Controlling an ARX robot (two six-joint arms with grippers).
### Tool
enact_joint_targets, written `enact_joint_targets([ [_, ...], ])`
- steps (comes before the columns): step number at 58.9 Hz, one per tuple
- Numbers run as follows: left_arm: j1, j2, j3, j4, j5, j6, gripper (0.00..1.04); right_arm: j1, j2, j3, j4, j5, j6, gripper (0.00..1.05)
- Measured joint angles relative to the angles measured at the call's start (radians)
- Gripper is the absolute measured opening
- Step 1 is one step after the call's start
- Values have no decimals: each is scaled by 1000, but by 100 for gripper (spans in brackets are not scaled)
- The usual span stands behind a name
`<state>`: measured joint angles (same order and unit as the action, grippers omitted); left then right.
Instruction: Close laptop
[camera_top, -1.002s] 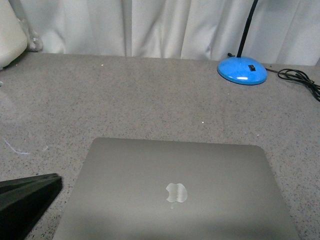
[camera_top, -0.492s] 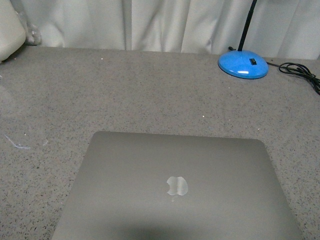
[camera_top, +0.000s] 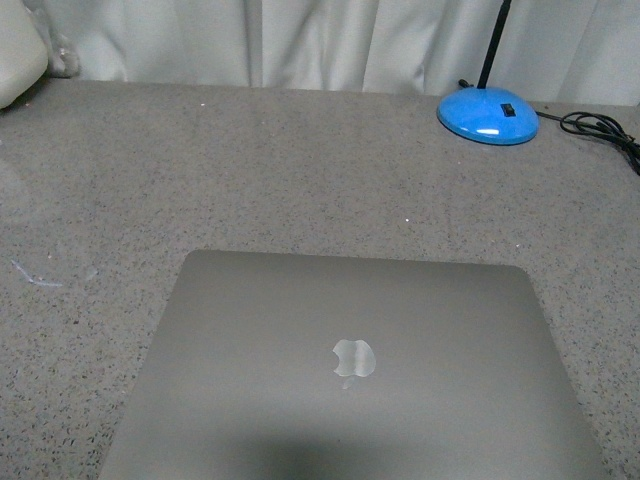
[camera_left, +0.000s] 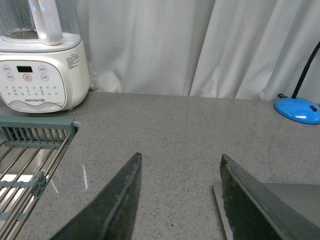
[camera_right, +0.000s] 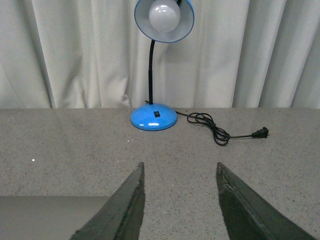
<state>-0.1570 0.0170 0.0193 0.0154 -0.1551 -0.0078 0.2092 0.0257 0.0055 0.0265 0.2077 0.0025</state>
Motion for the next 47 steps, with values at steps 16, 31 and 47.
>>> enact_joint_targets([
  [16, 0, 0, 0, 0, 0, 0, 98, 0, 0, 0, 0, 0, 0, 93],
  [31, 0, 0, 0, 0, 0, 3, 98, 0, 0, 0, 0, -1, 0, 96],
  [47, 0, 0, 0, 0, 0, 3, 98, 0, 0, 0, 0, 0, 0, 96],
])
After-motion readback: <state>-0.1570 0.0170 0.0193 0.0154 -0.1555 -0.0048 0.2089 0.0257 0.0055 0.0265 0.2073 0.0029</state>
